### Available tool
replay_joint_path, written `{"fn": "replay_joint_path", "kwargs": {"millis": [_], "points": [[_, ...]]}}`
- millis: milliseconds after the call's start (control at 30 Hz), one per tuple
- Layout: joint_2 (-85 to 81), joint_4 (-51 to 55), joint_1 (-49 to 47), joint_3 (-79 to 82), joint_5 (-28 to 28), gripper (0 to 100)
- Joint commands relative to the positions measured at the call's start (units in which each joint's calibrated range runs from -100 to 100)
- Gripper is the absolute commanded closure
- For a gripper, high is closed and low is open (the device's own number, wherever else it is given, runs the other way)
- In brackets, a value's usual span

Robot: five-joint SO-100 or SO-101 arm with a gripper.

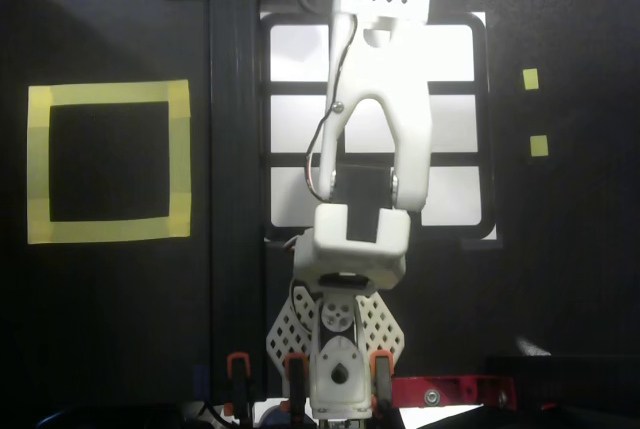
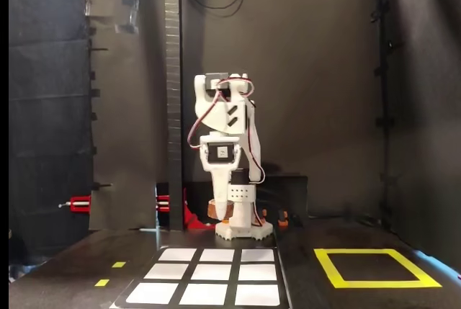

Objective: Pick and place at Grid spot 2

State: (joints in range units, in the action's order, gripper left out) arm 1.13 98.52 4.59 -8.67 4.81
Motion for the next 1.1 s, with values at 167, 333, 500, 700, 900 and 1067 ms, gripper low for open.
{"fn": "replay_joint_path", "kwargs": {"millis": [167, 333, 500, 700, 900, 1067], "points": [[-1.99, -3.09, 1.56, -1.41, -0.34, 89], [3.42, -12.64, 4.66, 3.53, 1.03, 89], [8.40, -19.94, 6.59, 7.66, 2.39, 89], [16.38, -24.51, 6.09, 7.75, 3.03, 89], [21.70, -27.25, 5.17, 7.75, 3.42, 89], [21.79, -26.75, 4.75, 8.30, 4.40, 88]]}}
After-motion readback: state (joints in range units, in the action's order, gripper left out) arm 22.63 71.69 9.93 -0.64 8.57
